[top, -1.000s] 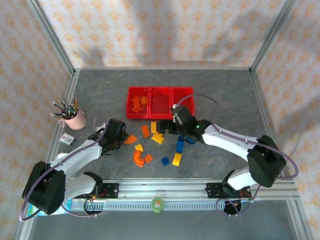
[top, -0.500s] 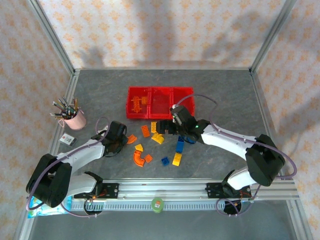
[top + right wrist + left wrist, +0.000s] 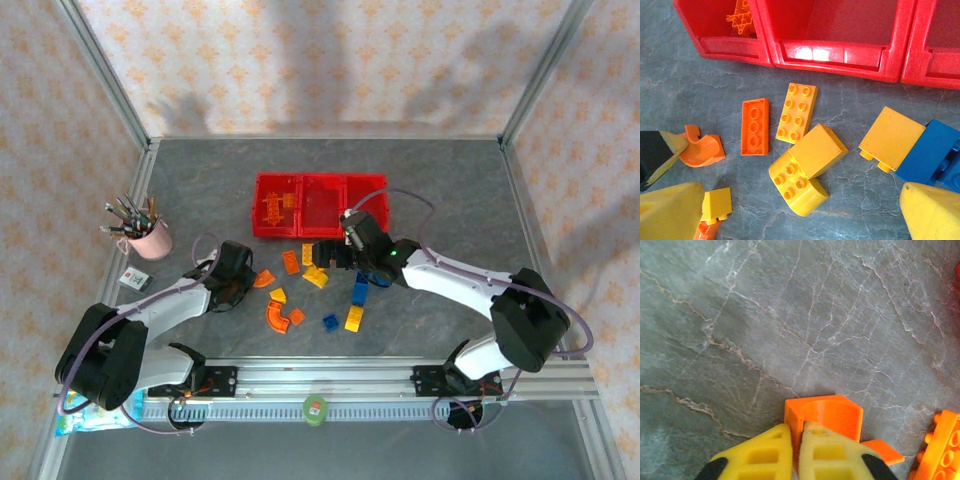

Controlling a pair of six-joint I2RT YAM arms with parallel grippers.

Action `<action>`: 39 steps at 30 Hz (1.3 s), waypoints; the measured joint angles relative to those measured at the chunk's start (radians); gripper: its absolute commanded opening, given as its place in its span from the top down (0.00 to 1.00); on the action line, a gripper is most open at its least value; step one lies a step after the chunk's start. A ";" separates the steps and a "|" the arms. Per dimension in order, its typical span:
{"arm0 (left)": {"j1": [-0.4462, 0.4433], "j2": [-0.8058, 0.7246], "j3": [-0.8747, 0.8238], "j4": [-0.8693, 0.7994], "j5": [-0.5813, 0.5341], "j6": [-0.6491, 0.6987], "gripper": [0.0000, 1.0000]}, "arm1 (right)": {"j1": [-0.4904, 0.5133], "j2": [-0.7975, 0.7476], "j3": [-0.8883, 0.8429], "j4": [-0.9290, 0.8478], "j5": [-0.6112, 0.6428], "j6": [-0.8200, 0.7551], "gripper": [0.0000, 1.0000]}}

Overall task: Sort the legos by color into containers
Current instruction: Pick up the lego from the middle-left of the table, then place the lego in the container.

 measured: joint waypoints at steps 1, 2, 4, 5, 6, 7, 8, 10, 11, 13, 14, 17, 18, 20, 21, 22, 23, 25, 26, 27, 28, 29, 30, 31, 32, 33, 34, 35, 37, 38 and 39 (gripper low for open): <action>0.001 -0.003 0.000 0.000 -0.001 0.002 1.00 | 0.000 0.000 0.000 0.000 0.000 0.000 0.00; 0.003 -0.006 -0.001 -0.001 0.000 0.003 1.00 | 0.000 0.000 0.000 0.000 0.000 0.000 0.00; 0.007 -0.015 -0.001 -0.006 -0.001 0.008 1.00 | 0.000 0.000 0.000 0.000 0.000 0.000 0.00; 0.009 -0.023 -0.001 -0.007 -0.001 0.011 1.00 | 0.000 0.000 0.000 0.000 -0.003 0.000 0.00; 0.010 -0.032 0.000 -0.012 -0.003 0.014 1.00 | 0.000 0.000 0.000 0.000 -0.004 0.000 0.00; 0.012 -0.039 0.000 -0.019 -0.005 0.019 1.00 | 0.000 0.000 0.000 0.000 -0.006 0.000 0.00; 0.013 -0.047 0.004 -0.030 -0.008 0.028 1.00 | 0.000 0.000 0.001 0.000 -0.007 0.001 0.00; 0.016 -0.057 0.027 -0.065 -0.015 0.051 1.00 | 0.000 0.000 0.007 0.000 -0.008 0.001 0.00; 0.016 -0.058 0.049 -0.086 -0.020 0.067 1.00 | 0.000 0.000 0.014 0.000 -0.008 0.001 0.00; 0.016 -0.058 0.110 -0.124 -0.040 0.111 1.00 | 0.000 0.000 0.032 0.000 -0.007 0.002 0.00; 0.016 -0.057 0.151 -0.146 -0.053 0.135 1.00 | -0.002 0.000 0.043 0.000 -0.006 0.002 0.00; 0.018 -0.030 0.297 -0.195 -0.094 0.222 1.00 | -0.008 0.000 0.068 0.002 -0.006 0.009 0.00; 0.021 -0.012 0.342 -0.204 -0.101 0.248 1.00 | -0.013 0.000 0.073 0.004 -0.006 0.012 0.00; 0.023 0.040 0.435 -0.219 -0.116 0.311 1.00 | -0.031 0.000 0.076 0.015 -0.007 0.023 0.00; 0.025 0.068 0.472 -0.225 -0.118 0.340 1.00 | -0.039 0.000 0.076 0.018 -0.007 0.028 0.00; 0.026 0.106 0.517 -0.235 -0.120 0.376 1.00 | -0.050 0.000 0.076 0.020 -0.007 0.035 0.00; 0.027 0.145 0.558 -0.248 -0.124 0.407 1.00 | -0.059 0.000 0.076 0.023 -0.007 0.040 0.00; 0.027 0.228 0.641 -0.278 -0.141 0.465 1.00 | -0.076 0.000 0.076 0.031 -0.007 0.051 0.00; 0.027 0.273 0.687 -0.294 -0.150 0.496 1.00 | -0.083 0.000 0.076 0.034 -0.007 0.055 0.00; 0.028 0.312 0.729 -0.308 -0.159 0.524 1.00 | -0.088 0.000 0.076 0.037 -0.007 0.059 0.00; 0.029 0.357 0.777 -0.321 -0.167 0.553 1.00 | -0.093 0.000 0.076 0.039 -0.007 0.063 0.00; 0.029 0.403 0.831 -0.332 -0.172 0.585 1.00 | -0.097 0.000 0.076 0.040 -0.007 0.065 0.00; 0.029 0.439 0.875 -0.343 -0.177 0.608 1.00 | -0.097 0.000 0.076 0.041 -0.006 0.066 0.00; 0.031 0.480 0.924 -0.349 -0.182 0.632 1.00 | -0.099 0.000 0.077 0.041 -0.006 0.066 0.00; 0.033 0.520 0.975 -0.361 -0.187 0.653 1.00 | -0.099 0.000 0.077 0.041 -0.006 0.066 0.00; 0.034 0.556 1.020 -0.370 -0.190 0.671 1.00 | -0.099 0.000 0.077 0.041 -0.006 0.066 0.00; 0.034 0.599 1.074 -0.382 -0.193 0.694 1.00 | -0.099 0.000 0.077 0.041 -0.006 0.066 0.00; 0.035 0.640 1.122 -0.394 -0.193 0.710 1.00 | -0.099 0.000 0.077 0.041 -0.006 0.066 0.00; 0.035 0.715 1.202 -0.414 -0.195 0.739 1.00 | -0.100 0.000 0.077 0.041 -0.006 0.066 0.00; 0.035 0.755 1.239 -0.426 -0.196 0.752 1.00 | -0.101 -0.001 0.077 0.040 -0.006 0.066 0.00; 0.035 0.784 1.265 -0.435 -0.196 0.764 1.00 | -0.101 -0.001 0.077 0.041 -0.005 0.066 0.00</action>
